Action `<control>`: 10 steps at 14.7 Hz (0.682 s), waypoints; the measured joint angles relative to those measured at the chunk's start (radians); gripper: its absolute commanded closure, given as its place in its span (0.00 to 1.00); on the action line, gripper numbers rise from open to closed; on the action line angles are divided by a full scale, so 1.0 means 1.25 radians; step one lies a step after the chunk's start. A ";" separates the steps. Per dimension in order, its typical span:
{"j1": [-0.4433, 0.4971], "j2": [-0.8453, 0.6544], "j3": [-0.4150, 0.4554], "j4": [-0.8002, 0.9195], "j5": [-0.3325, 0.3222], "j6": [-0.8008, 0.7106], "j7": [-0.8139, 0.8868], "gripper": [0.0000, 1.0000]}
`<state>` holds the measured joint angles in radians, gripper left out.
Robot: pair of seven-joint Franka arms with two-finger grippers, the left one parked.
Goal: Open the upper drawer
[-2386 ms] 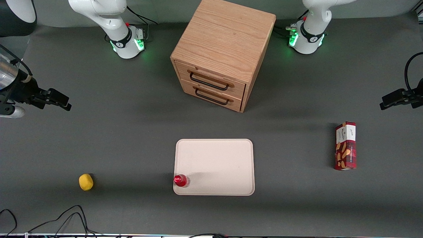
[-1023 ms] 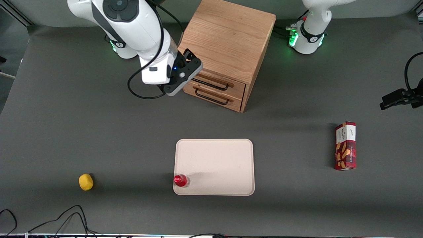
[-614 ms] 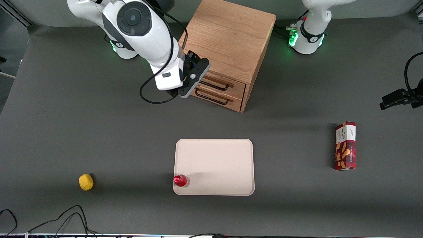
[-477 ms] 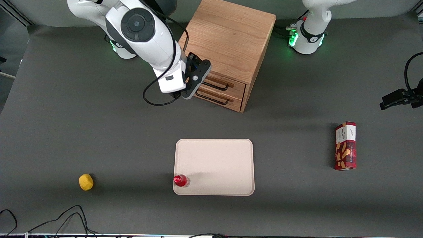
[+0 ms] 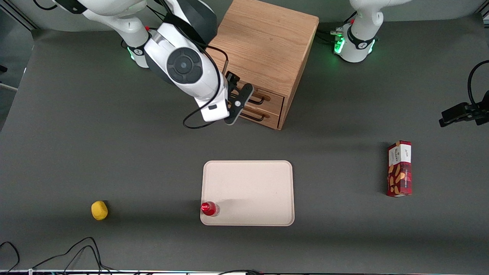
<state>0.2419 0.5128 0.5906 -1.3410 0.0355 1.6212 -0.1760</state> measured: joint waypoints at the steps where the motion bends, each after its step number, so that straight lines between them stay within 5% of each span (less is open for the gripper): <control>1: 0.000 0.011 0.003 -0.001 0.000 0.000 0.000 0.00; 10: 0.004 0.060 0.009 -0.009 -0.008 0.009 -0.001 0.00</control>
<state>0.2463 0.5872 0.6019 -1.3524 0.0255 1.6328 -0.1769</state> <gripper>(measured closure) 0.000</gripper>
